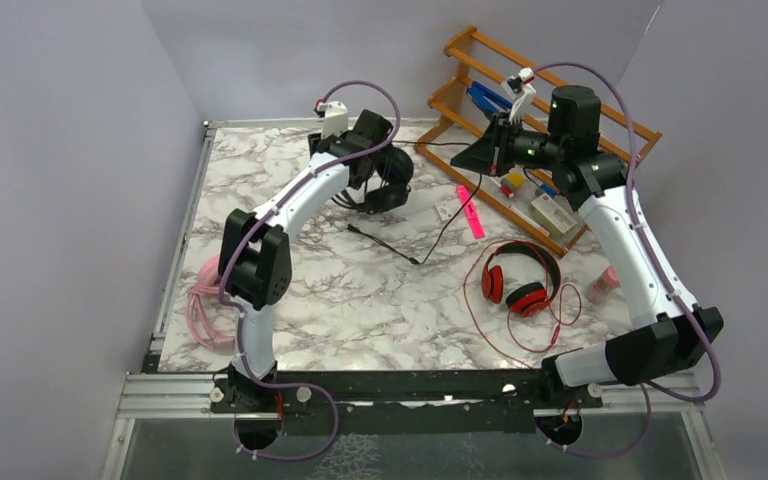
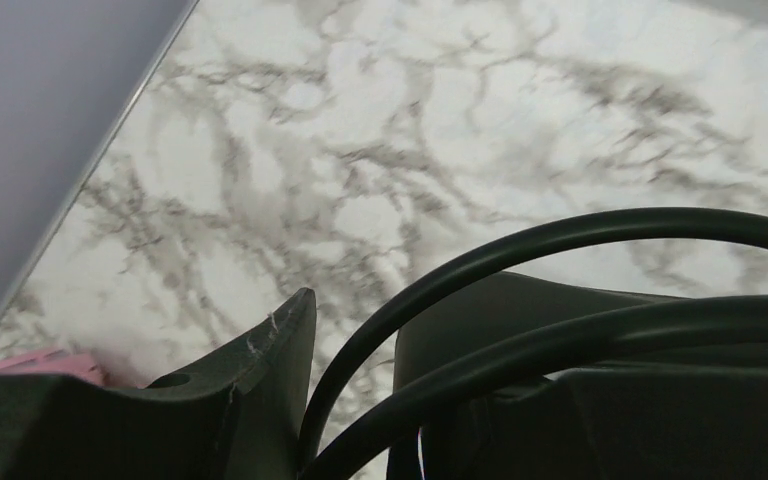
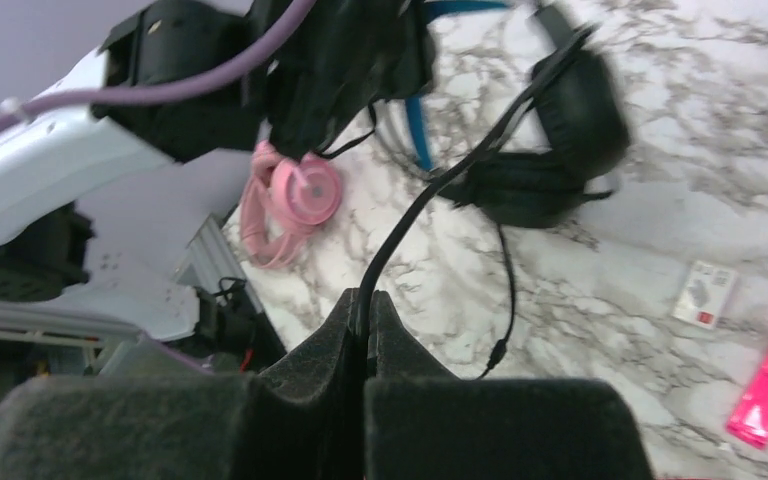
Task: Wrap the headphones
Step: Wrap the headphones cable around the headphones.
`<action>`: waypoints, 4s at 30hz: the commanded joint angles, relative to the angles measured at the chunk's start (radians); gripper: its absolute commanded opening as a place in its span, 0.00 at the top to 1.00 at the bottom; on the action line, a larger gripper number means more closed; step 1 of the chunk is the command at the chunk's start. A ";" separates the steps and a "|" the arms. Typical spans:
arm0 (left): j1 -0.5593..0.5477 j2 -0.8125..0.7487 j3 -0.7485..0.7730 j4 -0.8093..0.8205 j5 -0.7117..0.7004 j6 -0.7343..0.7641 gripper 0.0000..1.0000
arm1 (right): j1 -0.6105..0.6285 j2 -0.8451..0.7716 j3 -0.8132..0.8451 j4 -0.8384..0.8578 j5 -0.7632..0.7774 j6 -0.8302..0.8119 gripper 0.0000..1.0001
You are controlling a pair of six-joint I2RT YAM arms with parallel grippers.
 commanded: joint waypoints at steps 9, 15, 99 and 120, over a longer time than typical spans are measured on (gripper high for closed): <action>0.090 0.067 0.478 -0.041 0.435 -0.190 1.00 | 0.348 -0.152 -0.330 0.281 0.125 0.147 1.00; 0.124 -0.095 0.408 -0.032 0.651 -0.171 1.00 | 0.360 -0.162 -0.582 0.606 0.175 0.234 0.97; -0.115 -0.443 -0.468 0.450 0.084 0.790 1.00 | -0.031 0.238 -0.067 0.134 -0.230 -0.051 1.00; -0.122 -0.294 -0.437 0.974 -0.054 1.029 1.00 | 0.138 0.230 0.149 -0.274 -0.285 -0.192 1.00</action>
